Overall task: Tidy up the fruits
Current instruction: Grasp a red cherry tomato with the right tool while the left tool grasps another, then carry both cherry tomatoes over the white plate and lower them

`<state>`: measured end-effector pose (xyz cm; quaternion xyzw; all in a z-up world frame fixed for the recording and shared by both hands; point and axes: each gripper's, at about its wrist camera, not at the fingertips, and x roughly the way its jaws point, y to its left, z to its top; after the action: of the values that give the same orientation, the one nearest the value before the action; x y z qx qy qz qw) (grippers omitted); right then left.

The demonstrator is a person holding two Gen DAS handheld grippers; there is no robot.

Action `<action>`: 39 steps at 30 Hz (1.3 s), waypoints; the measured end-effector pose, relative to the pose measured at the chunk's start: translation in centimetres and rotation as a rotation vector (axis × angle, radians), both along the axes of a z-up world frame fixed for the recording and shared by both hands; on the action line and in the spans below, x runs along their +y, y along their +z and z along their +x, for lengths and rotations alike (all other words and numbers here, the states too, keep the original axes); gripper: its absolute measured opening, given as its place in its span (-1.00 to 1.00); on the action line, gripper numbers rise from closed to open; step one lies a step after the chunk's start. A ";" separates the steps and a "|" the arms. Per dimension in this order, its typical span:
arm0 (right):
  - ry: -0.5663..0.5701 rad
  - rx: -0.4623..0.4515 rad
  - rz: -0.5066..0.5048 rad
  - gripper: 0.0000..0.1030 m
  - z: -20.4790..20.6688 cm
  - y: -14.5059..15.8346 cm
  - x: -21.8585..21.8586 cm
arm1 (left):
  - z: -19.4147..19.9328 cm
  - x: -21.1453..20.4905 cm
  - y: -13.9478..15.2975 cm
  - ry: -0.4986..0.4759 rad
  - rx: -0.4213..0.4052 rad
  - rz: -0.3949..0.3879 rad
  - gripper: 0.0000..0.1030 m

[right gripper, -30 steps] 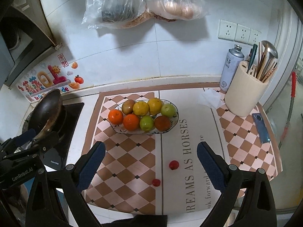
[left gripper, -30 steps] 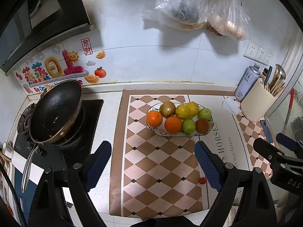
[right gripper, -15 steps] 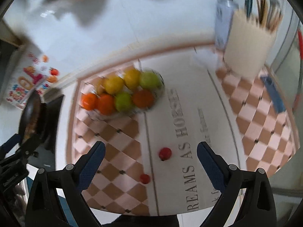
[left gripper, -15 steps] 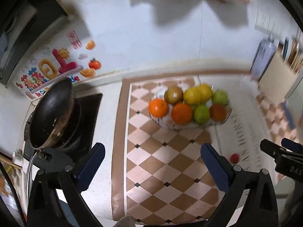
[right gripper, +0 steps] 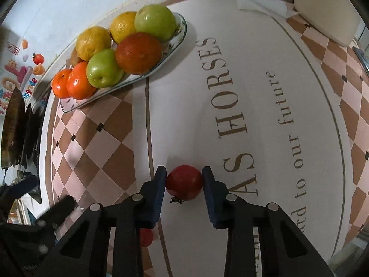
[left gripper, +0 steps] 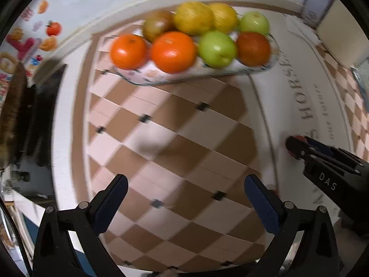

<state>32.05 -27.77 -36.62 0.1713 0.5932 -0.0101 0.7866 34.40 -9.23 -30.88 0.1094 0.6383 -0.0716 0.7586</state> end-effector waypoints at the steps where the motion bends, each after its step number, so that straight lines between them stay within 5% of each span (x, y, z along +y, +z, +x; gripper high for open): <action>1: -0.006 -0.006 0.001 -0.33 -0.2 0.2 -0.2 | -0.3 -0.4 -0.3 -0.008 0.023 -0.032 1.00; 8: -0.080 -0.016 -0.006 -0.33 -3.2 1.9 -3.2 | -2.4 -5.0 -2.6 -0.159 0.135 -0.145 0.82; 12: -0.100 -0.015 -0.009 -0.33 -4.5 2.4 -4.3 | -3.4 -6.6 -4.6 -0.216 0.204 -0.128 0.06; 18: -0.107 -0.032 -0.011 -0.33 -5.2 3.1 -4.4 | -4.6 -7.7 -4.5 -0.278 0.174 -0.105 -0.55; 26: -0.088 -0.061 0.002 -0.33 -4.2 3.9 -3.3 | -3.4 -5.5 -3.1 -0.218 0.170 -0.158 -0.58; 39: -0.097 -0.154 0.150 -0.33 1.3 6.9 -2.6 | 7.2 5.8 6.0 0.146 0.044 -0.422 -0.57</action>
<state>33.39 -30.37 -29.76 0.2586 0.5211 0.0094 0.8133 41.58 -3.39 -24.89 -0.0998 0.6316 -0.1505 0.7539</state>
